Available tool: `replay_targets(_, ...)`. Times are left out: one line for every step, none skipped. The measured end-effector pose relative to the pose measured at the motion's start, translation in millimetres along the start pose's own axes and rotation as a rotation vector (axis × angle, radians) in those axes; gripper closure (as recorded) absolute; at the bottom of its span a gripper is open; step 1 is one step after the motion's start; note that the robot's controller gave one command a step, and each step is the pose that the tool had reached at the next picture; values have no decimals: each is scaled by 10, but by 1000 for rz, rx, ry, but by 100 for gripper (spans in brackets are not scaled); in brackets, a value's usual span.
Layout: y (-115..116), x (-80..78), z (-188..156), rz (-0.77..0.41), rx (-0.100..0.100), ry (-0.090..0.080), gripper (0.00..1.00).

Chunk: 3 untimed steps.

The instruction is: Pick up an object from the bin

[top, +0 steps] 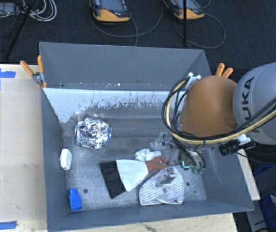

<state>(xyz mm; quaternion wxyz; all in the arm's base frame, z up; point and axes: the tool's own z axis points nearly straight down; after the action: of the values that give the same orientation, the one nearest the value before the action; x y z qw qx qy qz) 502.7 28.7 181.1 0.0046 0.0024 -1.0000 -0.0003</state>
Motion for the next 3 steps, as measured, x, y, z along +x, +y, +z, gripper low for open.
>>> replay_targets(-4,-17,-34,2,0,-7,100)
replay_targets(-4,-17,-34,4,0,-7,0)
replay_targets(-5,-17,-34,5,0,-8,100)
